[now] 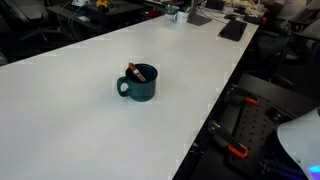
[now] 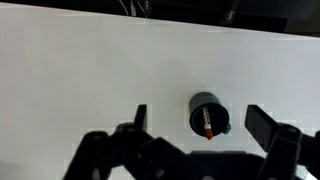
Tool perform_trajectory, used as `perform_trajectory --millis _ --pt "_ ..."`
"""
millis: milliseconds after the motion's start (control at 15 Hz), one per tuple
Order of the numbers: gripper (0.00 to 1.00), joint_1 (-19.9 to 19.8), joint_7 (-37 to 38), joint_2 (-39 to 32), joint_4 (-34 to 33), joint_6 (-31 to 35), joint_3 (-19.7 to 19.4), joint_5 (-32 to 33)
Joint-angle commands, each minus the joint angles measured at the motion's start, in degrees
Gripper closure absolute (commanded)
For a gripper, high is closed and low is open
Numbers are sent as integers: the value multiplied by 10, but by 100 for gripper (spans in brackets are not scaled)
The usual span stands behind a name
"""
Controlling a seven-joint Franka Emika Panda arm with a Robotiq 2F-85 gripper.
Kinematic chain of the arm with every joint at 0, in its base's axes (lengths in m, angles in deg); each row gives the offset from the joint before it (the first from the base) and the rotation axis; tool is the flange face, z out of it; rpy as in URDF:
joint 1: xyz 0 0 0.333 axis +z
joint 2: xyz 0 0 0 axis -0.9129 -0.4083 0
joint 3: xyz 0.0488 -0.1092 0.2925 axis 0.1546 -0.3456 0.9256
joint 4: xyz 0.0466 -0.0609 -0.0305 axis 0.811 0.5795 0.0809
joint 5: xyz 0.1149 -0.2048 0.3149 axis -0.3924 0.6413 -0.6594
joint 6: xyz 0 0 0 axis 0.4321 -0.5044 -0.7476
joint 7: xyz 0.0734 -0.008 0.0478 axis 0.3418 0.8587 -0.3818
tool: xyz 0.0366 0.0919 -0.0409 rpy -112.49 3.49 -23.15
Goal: Put the marker on the table
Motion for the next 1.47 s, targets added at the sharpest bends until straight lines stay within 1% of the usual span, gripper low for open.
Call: perform_trajectory --millis 0,1333,1400 --pt "0 6 4 0 -1 -2 -4 4" --pt "0 6 4 0 -1 -2 -4 4" --pt "0 3 7 -9 -6 4 -4 5"
